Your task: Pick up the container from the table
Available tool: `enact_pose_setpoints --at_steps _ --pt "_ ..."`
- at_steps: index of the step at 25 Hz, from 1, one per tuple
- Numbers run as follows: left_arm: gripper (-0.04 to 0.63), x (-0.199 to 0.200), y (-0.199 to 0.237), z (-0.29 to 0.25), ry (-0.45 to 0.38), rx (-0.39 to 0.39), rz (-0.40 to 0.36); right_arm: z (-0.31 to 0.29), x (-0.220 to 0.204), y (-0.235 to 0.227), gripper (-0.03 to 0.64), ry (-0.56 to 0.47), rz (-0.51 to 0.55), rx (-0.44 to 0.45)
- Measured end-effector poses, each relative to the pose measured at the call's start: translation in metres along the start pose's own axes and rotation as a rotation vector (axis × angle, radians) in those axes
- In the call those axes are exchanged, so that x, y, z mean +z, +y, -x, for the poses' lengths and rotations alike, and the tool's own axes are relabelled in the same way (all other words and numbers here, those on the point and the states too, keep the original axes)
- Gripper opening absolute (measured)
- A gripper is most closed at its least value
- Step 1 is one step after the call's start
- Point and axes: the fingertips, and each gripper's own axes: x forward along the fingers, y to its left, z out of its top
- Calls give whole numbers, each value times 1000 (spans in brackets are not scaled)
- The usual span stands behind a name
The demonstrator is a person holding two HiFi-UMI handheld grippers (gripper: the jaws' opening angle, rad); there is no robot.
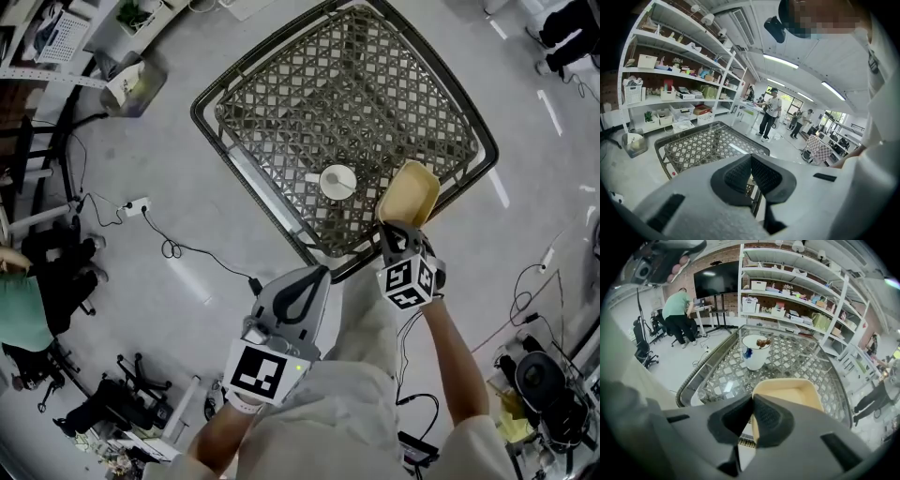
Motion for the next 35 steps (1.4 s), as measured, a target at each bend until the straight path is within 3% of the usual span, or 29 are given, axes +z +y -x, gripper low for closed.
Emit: enact_pose_setpoints --at_steps 20,26,31,35 --pt "23 41 -16 60 -111 -28 -126 133 66 4 23 -202 -226 -193" --pt "23 53 -27 79 -162 -60 -163 191 88 9 23 -325 -311 -251" --pt "23 63 -32 94 -201 -88 -184 245 114 14 23 -421 -304 -352" --pt "23 72 -38 107 -231 -99 -200 286 132 23 23 -482 -282 -385"
